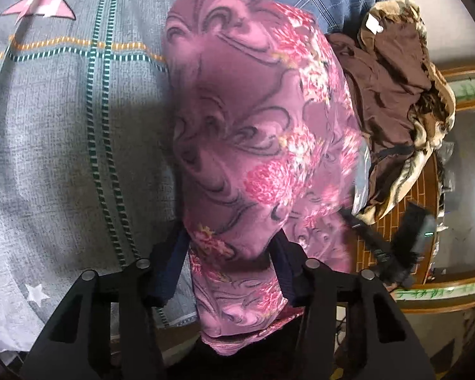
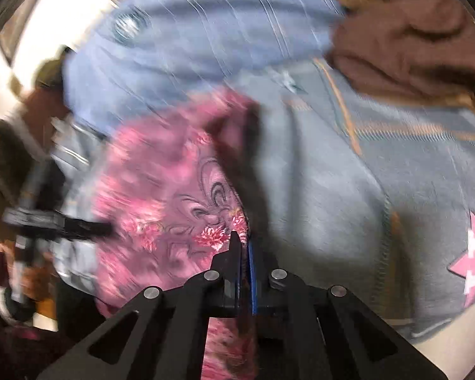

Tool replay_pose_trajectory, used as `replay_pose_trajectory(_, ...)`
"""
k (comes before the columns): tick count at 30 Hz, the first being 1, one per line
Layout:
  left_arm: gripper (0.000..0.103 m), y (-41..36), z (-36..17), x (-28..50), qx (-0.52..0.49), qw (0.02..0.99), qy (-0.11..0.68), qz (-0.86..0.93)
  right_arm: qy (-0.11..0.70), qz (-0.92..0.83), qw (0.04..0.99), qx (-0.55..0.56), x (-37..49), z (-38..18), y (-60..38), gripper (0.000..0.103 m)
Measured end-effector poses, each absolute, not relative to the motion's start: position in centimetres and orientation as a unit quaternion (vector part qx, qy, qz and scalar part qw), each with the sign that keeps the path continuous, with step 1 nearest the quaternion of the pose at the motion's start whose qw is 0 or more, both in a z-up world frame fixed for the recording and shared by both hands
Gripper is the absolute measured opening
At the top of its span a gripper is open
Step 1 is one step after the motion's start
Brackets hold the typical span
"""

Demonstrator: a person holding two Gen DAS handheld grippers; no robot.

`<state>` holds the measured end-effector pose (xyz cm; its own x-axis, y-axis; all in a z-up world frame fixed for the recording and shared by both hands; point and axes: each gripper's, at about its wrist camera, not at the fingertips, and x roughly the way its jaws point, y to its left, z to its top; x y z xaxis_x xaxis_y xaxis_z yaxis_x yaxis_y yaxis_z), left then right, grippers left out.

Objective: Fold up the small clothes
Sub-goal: 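Pinch the shirt edge with the right gripper and tuck it under the fold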

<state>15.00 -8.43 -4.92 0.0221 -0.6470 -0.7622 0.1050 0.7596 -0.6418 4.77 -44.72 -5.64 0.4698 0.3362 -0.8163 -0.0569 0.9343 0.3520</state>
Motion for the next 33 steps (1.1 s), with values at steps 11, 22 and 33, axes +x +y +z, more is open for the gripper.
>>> replay_pose_trajectory(11, 0.069, -5.5, -1.4, 18.2, -0.271, 0.696, 0.589, -0.310, 0.408, 0.173, 0.869, 0.220, 10.0, 0.0, -44.4, 0.057)
replay_pose_trajectory(22, 0.047, -6.1, -3.3, 20.7, -0.268, 0.698, 0.598, -0.289, 0.421, 0.173, 0.844, 0.283, 15.9, -4.4, -44.0, 0.011)
replay_pose_trajectory(33, 0.074, -5.8, -2.6, 18.4, -0.285, 0.689, 0.593, -0.305, 0.435, 0.187, 0.824, 0.312, 13.8, -4.5, -44.8, 0.052)
